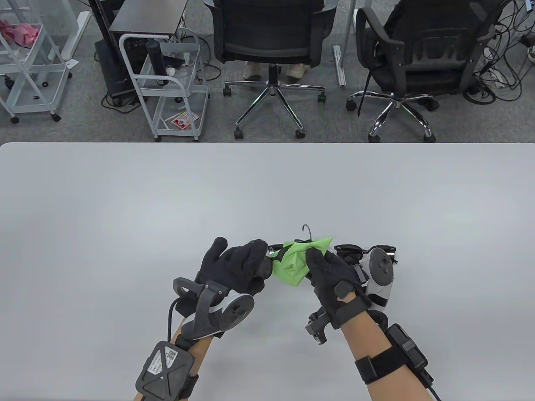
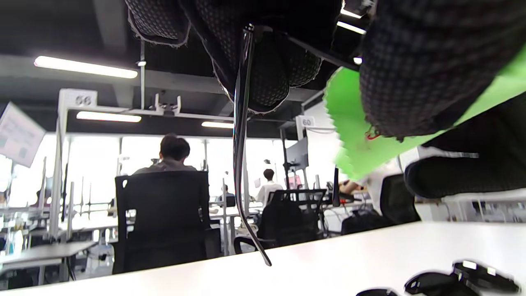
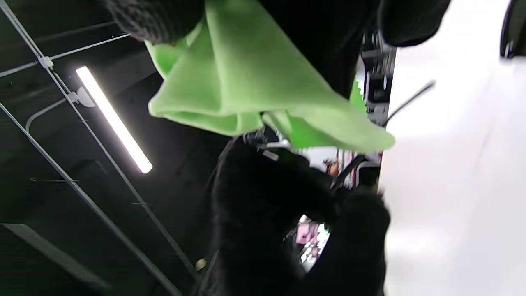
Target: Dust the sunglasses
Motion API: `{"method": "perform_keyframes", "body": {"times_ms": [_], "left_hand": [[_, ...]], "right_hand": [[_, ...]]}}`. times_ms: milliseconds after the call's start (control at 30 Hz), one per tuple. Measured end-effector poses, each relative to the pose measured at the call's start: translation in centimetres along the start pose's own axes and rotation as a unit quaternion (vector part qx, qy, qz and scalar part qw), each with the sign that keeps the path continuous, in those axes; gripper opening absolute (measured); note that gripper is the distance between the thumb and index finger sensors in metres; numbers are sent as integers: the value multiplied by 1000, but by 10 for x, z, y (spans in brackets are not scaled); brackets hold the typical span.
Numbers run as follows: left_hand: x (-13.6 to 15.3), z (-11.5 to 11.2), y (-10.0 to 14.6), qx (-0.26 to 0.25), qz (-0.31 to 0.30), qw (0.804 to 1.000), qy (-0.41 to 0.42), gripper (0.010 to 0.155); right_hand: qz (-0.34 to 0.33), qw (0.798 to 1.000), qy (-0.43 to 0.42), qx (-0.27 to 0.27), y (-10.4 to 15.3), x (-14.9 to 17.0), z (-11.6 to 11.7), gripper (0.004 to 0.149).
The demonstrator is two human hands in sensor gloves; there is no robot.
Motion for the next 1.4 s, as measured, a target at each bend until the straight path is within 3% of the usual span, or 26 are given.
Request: {"method": "perform_keyframes", "body": {"times_ms": [67,233,300,400,533,667,833,900,1067,1133,1400], "left_hand": [[5,1,0,-2,12,999,31,94],[-1,7,3,-18,4,999,40,95],[-10,8,4,-24,-7,1000,14,95],[-19,7,4,-27,-17,999,-19,96],[-35,6,3,-24,-42,998,-37,97],[-34,8,2,-13,-44,999,-8,98],[-30,5,2,-3,-46,999,-26,96],[-32,4,1,-4,-46,998,-36,96],[-38,1,-1,-2,-47,998,-33,95],[-37,2,-2,-3,-43,999,-20,96],[-30,2,-1,-3,-34,999,-21,96]], "right_hand": [[-11,999,27,-45,-1,-1,13,63],[-22,988,119,-91,-1,-1,39,65],[-18,986,150,-75,1,0,43,62],[17,990,137,19,4,3,37,50],[13,986,158,59,7,1,31,42],[-6,988,146,47,6,1,27,41],[33,996,83,-2,4,15,30,44],[35,995,95,-11,3,15,31,44],[16,984,166,56,3,8,26,40],[7,986,157,57,2,6,24,41],[44,993,103,-22,1,18,30,44]]}}
Point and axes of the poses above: the tracker on the back of each hand, its own x axis roughly to the little-finger side, its own y axis roughly from the fingertips to the wrist, z = x × y, the point moved 3 cm from there along -y, roughly from the wrist to the fingertips, and after that the axes turned 6 degrees about x, right-handed, at the moved point
